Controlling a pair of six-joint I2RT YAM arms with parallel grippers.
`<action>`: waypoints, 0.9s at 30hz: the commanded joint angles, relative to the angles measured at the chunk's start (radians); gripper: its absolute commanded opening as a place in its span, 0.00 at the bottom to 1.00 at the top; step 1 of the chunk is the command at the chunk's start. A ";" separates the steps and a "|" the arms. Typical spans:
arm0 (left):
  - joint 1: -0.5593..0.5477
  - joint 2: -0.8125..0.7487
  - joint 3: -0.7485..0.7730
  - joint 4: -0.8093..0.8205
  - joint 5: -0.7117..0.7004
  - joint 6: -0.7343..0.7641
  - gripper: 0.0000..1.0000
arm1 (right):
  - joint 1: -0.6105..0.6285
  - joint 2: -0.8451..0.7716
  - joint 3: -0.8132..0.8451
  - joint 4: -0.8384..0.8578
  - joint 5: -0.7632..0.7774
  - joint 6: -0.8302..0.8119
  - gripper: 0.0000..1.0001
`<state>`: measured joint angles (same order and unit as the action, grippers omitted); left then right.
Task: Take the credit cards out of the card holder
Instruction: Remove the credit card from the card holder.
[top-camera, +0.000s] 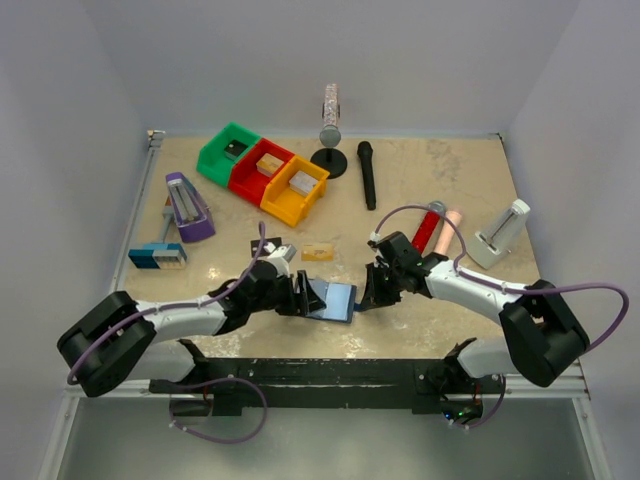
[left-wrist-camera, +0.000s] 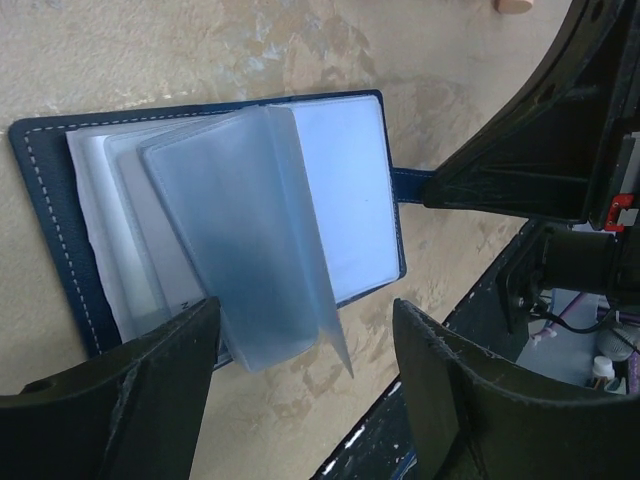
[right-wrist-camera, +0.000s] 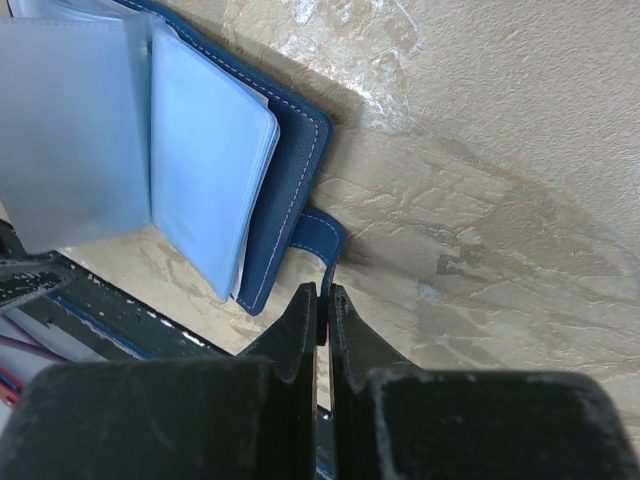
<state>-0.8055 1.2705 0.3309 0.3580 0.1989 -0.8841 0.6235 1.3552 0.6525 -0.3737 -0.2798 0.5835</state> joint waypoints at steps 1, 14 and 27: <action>-0.011 0.021 0.054 0.067 0.062 0.043 0.73 | 0.005 0.005 0.030 0.016 -0.018 -0.007 0.00; -0.038 0.061 0.135 0.084 0.119 0.073 0.73 | 0.004 0.002 0.041 0.006 -0.019 -0.010 0.00; -0.074 -0.072 0.145 -0.020 0.000 0.133 0.75 | 0.005 0.009 0.032 0.021 -0.013 -0.004 0.00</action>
<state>-0.8803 1.3216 0.4896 0.3798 0.3271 -0.7853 0.6235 1.3552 0.6571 -0.3740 -0.2806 0.5831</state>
